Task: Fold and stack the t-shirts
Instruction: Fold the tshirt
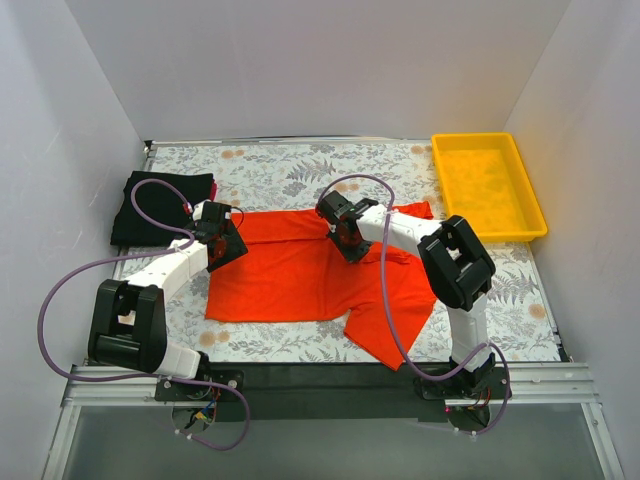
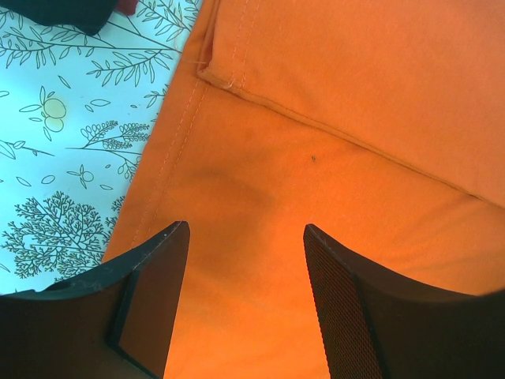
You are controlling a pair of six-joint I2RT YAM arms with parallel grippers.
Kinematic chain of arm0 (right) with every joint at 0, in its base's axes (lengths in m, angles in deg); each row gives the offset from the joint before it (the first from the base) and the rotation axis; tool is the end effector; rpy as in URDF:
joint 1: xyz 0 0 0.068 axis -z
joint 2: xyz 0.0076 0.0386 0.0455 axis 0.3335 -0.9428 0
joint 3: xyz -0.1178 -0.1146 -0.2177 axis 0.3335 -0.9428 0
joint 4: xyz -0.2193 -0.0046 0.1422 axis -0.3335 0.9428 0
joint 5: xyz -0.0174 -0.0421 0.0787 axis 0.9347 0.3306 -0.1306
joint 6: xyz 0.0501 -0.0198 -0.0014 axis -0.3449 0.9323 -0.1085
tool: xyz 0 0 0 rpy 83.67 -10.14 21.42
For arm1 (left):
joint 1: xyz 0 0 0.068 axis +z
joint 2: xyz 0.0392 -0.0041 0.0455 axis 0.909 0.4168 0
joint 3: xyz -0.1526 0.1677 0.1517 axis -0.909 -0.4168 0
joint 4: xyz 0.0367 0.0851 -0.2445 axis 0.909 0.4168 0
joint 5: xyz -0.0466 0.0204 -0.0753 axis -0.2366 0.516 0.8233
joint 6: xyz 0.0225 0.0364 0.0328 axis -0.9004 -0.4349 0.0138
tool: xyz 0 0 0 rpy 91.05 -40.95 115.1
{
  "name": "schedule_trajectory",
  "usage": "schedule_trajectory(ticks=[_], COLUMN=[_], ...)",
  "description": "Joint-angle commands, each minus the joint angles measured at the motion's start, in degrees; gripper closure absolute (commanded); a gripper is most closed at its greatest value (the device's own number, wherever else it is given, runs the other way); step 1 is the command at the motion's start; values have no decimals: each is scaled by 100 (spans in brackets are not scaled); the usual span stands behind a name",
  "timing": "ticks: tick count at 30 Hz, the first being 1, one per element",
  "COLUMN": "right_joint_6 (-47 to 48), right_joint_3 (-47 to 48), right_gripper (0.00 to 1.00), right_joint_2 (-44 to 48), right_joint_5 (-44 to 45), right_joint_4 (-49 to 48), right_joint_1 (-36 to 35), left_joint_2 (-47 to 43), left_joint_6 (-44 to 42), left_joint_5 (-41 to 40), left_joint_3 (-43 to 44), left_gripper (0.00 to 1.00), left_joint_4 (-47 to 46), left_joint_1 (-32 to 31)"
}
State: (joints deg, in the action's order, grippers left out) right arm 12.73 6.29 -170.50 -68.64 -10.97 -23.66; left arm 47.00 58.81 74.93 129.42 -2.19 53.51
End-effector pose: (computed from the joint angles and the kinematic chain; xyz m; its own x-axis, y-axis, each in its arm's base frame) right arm 0.3027 0.2710 0.1703 -0.7385 -0.5763 -0.3500 -0.5351 0.8168 -0.2158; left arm 0.2668 -0.0474 0.1864 -0.3290 -0.8818 -0.3380 -0.7932 0.4522 -0.4079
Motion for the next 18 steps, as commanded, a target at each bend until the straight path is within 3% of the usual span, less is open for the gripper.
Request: schedule_trajectory(ticks=[1, 5, 18], right_joint_6=[-105, -140, -614], right_joint_3=[76, 119, 646], right_gripper=[90, 99, 99], right_joint_2=[-20, 111, 68], right_joint_5=[154, 32, -821], right_joint_4=[-128, -119, 215], right_joint_1=[-2, -11, -19], left_joint_2=[-140, -149, -131], left_joint_6=[-59, -50, -68], left_joint_5=[-13, -4, 5], left_joint_3=[131, 131, 131], left_gripper=[44, 44, 44], left_joint_4=[-36, -45, -36], left_joint_1=[-36, -36, -36])
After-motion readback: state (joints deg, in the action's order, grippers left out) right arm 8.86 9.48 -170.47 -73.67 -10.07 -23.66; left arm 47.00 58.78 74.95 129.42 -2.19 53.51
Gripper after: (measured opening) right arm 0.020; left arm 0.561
